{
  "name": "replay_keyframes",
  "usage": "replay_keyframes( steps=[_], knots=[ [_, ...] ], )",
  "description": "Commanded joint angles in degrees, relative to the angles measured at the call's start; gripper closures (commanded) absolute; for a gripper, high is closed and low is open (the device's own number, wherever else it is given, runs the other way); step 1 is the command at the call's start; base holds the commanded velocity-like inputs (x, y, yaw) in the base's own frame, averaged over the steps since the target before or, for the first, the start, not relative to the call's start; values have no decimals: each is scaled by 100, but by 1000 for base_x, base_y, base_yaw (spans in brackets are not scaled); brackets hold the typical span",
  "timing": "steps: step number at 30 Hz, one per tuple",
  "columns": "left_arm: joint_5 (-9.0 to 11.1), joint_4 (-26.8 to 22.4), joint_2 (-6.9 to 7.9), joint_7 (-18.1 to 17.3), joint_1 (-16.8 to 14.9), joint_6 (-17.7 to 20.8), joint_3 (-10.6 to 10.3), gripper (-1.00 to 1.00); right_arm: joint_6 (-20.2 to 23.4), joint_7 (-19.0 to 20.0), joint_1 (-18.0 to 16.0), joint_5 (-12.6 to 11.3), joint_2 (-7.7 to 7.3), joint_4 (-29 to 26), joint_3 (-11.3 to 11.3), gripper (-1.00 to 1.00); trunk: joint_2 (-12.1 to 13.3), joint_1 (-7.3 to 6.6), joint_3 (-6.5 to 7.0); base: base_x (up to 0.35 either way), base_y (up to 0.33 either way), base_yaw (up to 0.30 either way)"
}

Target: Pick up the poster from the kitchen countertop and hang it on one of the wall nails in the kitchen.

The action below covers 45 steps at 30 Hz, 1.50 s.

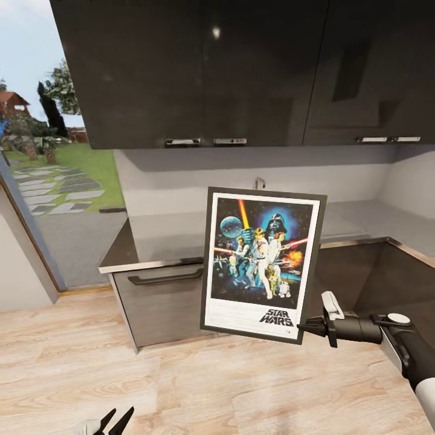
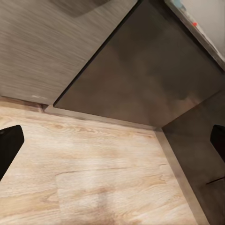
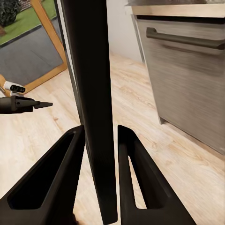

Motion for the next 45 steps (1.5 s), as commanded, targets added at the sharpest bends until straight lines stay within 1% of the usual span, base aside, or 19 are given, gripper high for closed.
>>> replay_keyframes(
  steps=[1,16,41,45],
  knots=[
    [22,4,0,-15,-3,-26,-20,-100,67,28,-5,-7,-1,1,-2,100,31,-20,7,0,0,0],
    [22,4,1,-15,-4,-26,-20,-100,66,28,-5,-7,-2,-1,-2,100,633,-349,276,0,0,0],
    [22,4,-5,-15,-3,-25,-20,-100,66,28,-5,-7,-2,-2,-4,100,633,-349,276,0,0,0],
    [22,4,-3,-15,-5,-25,-20,-100,65,28,-5,-3,3,-2,0,100,633,-349,273,0,14,102]
  ],
)
